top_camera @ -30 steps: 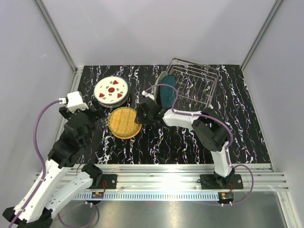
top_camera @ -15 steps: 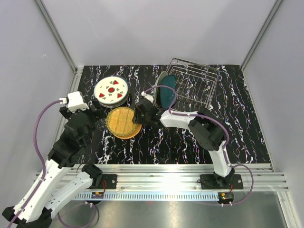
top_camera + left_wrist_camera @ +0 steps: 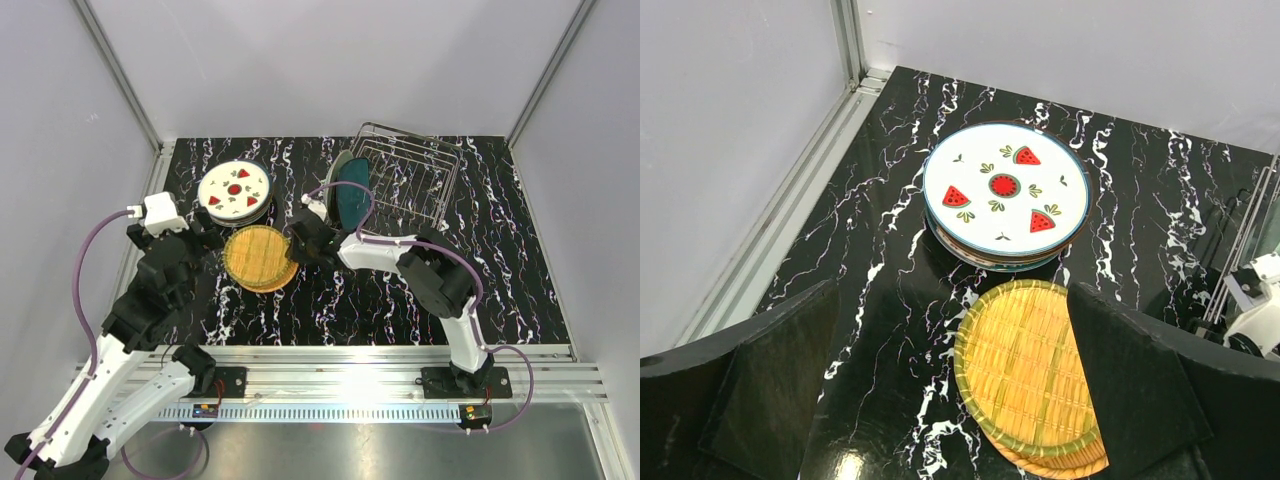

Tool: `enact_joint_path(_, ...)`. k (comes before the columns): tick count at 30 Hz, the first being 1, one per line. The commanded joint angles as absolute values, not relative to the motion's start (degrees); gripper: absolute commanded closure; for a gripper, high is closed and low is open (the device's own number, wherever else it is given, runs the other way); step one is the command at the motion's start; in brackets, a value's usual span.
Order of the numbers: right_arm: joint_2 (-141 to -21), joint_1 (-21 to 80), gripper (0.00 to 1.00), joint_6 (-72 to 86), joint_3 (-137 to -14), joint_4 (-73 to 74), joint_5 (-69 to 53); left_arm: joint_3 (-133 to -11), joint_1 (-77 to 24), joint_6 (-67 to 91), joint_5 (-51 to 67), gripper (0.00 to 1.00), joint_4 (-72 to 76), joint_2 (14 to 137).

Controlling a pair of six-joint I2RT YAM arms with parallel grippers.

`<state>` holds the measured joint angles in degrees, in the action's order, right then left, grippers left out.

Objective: Load the plates into the dish rack
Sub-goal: Grab a plate with the right arm

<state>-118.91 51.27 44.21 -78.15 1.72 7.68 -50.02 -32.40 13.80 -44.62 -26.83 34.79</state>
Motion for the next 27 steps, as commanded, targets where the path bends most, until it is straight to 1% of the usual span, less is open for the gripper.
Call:
enact_joint_path(1,-115.4,51.9,0.87,43.4,-76.3,3.1,10.6,-49.2,-32.7,14.1,-46.4,0.01,-23.6,35.6)
enact_joint_path(3,-114.9,51.9,0.92,43.2,-75.9,3.1,10.8,-49.0,-32.7,13.7,-46.6,0.01,-23.2,35.7)
enact_joint_path(10,-110.1,51.9,0.95,43.3,-73.4,1.8,10.4,-48.6,-32.7,13.0,-46.9,0.01,-22.6,36.6)
enact_joint_path(13,-107.5,51.9,1.0,43.1,-71.9,2.4,10.6,-48.3,-32.7,12.4,-46.0,0.01,-22.1,37.3)
enact_joint_path(24,-94.7,51.8,1.0,43.6,-59.8,1.7,14.1,-48.6,-32.7,12.3,-43.5,0.01,-22.5,39.8)
enact_joint_path(27,-91.3,51.7,1.0,43.9,-56.4,1.8,15.0,-48.7,-32.7,12.4,-40.0,0.01,-22.6,41.2)
